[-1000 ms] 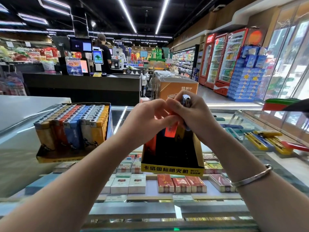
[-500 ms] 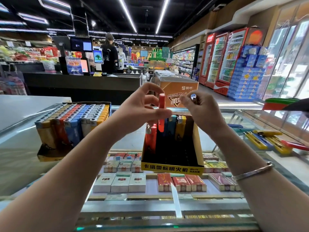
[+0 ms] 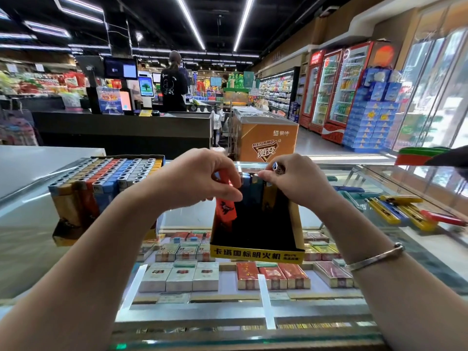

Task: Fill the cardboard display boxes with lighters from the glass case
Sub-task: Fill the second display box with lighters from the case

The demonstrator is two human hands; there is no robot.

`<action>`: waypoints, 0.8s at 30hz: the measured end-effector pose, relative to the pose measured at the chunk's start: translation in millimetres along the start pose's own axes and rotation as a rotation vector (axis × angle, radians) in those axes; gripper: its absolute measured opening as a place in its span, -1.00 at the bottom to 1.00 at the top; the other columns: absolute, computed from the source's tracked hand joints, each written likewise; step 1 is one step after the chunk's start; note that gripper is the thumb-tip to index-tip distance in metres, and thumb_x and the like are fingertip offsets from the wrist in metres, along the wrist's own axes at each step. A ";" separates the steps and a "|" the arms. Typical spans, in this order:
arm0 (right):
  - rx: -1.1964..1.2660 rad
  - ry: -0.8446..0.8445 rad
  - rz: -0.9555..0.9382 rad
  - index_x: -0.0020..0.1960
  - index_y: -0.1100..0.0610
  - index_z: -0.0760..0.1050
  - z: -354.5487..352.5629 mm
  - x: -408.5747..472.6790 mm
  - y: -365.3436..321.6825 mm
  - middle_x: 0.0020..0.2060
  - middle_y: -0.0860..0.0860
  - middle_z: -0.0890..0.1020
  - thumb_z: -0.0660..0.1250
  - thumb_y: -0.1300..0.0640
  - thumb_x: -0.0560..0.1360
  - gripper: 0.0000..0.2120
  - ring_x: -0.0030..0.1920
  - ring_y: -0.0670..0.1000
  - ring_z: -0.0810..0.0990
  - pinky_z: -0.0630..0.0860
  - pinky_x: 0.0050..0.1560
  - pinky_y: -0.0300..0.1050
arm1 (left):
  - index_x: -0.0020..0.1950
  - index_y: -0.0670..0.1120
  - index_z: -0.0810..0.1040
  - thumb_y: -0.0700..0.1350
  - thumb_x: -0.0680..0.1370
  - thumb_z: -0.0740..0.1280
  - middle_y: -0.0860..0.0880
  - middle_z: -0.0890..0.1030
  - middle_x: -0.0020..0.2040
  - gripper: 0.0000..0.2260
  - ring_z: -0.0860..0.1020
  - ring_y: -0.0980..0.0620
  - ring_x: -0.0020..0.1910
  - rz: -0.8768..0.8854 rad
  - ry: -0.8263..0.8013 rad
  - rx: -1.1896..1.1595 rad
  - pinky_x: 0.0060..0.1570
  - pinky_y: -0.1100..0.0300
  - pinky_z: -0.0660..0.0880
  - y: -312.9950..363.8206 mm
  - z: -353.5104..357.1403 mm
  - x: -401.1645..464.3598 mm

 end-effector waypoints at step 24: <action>-0.003 -0.027 -0.002 -0.05 0.12 0.59 -0.2 -0.9 -2.0 -0.26 0.03 0.58 0.32 -0.10 0.48 -0.72 -0.21 0.03 0.52 0.38 -0.29 -0.13 | -0.06 0.05 0.52 -0.27 0.40 0.45 0.06 0.56 -0.10 -0.74 0.59 0.13 -0.28 -0.123 -0.179 -0.029 -0.34 0.32 0.52 -2.1 1.5 -7.7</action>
Point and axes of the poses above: each hand's wrist, its own x-axis towards the middle knuckle, its own z-axis out of the palm, y = z × x, the point moved 5 cm from there along x, towards the middle knuckle
